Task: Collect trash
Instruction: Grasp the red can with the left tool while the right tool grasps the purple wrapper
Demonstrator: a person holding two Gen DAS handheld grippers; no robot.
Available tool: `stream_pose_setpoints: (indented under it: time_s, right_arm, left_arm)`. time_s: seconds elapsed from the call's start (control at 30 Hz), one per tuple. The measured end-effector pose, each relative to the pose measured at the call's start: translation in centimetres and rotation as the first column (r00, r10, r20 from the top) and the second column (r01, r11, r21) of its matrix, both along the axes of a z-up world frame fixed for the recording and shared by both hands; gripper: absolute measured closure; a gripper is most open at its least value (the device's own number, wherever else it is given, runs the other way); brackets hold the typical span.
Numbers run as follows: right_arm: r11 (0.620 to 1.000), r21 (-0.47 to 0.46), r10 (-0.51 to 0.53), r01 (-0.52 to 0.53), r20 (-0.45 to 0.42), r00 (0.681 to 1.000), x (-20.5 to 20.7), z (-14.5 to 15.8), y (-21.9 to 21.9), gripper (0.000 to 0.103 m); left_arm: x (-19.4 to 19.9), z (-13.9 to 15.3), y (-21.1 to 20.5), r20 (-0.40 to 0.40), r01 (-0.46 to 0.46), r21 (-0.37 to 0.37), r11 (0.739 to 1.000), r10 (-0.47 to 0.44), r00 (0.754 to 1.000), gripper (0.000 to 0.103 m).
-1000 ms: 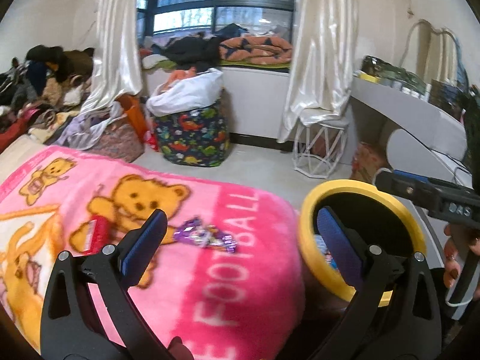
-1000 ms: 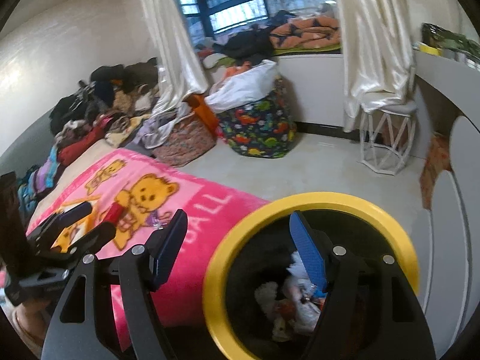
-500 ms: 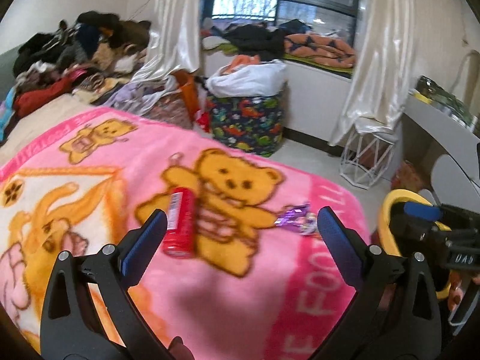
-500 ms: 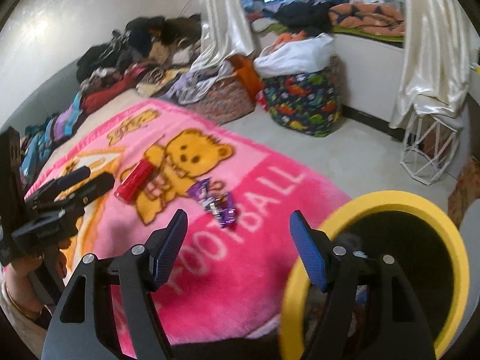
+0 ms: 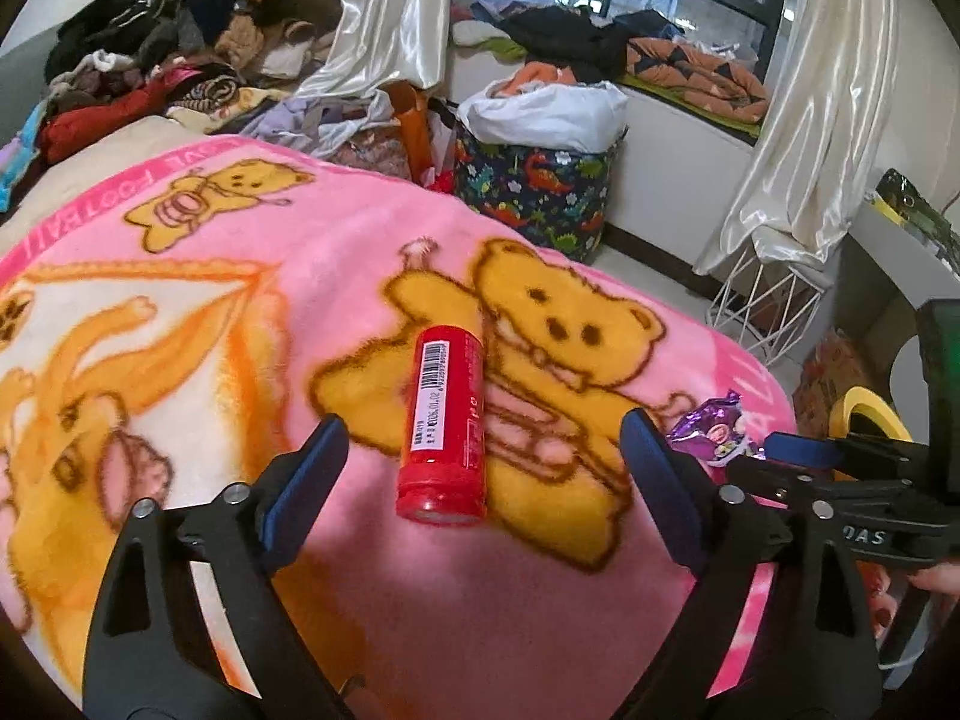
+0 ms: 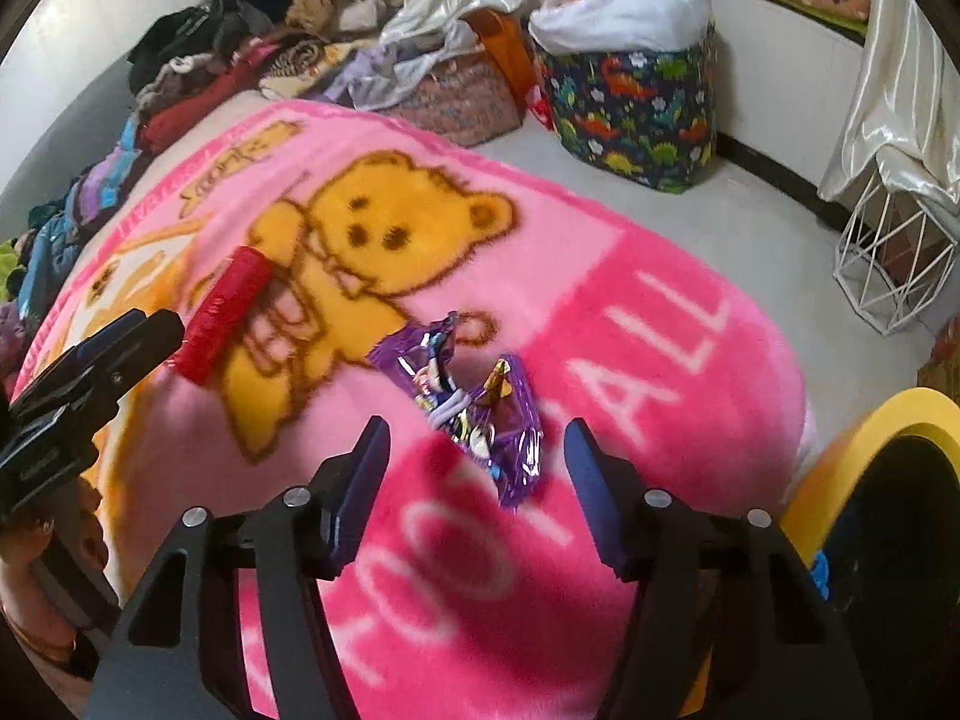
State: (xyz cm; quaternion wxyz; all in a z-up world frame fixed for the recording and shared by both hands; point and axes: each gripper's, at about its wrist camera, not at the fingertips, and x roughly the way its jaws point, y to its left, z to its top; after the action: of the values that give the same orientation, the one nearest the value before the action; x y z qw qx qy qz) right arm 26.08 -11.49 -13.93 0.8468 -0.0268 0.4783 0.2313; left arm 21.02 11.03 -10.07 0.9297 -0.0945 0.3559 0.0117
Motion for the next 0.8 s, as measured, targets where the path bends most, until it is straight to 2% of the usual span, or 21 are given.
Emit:
stream_pose_setpoints:
  time_s: [0.03, 0.13, 0.17, 0.37, 0.47, 0.5, 0.8]
  right_arm:
    - [1.0, 0.001, 0.001, -0.001, -0.016, 1.0, 0.3, -0.4, 0.2, 0.06]
    - [1.0, 0.007, -0.002, 0.002, -0.02, 1.0, 0.4, -0.6, 0.4, 0.07]
    - [1.0, 0.015, 0.005, -0.005, -0.016, 1.0, 0.2, -0.6, 0.5, 0.071]
    - [0.998, 0.052, 0.024, -0.026, 0.027, 0.999, -1.5, 0.9, 0.3, 0.073]
    - [0.996, 0.081, 0.017, -0.021, 0.048, 0.999, -2.7, 1.8, -0.5, 0.073]
    - [0.996, 0.089, 0.014, -0.019, 0.052, 0.999, -3.0, 1.9, -0.7, 0.073]
    - [0.987, 0.159, -0.019, 0.006, 0.081, 0.997, -6.4, 3.5, -3.4, 0.073]
  left_arm:
    - [0.4, -0.3, 0.0, -0.008, 0.001, 0.001, 1.0, -0.001, 1.0, 0.023]
    - [1.3, -1.3, -0.1, -0.029, 0.002, -0.007, 1.0, -0.002, 1.0, 0.028]
    - [1.5, -1.5, -0.1, -0.034, 0.001, -0.013, 1.0, -0.002, 0.999, 0.029]
    - [2.5, -3.1, 0.1, -0.093, -0.008, -0.031, 0.999, 0.005, 0.996, 0.052]
    - [2.5, -3.3, 0.5, -0.103, -0.025, -0.045, 0.999, 0.02, 0.994, 0.067]
    - [2.5, -3.4, 0.7, -0.105, -0.029, -0.048, 0.998, 0.024, 0.994, 0.076]
    - [0.8, -3.1, 0.4, -0.103, -0.008, -0.063, 0.998, 0.002, 0.995, 0.078]
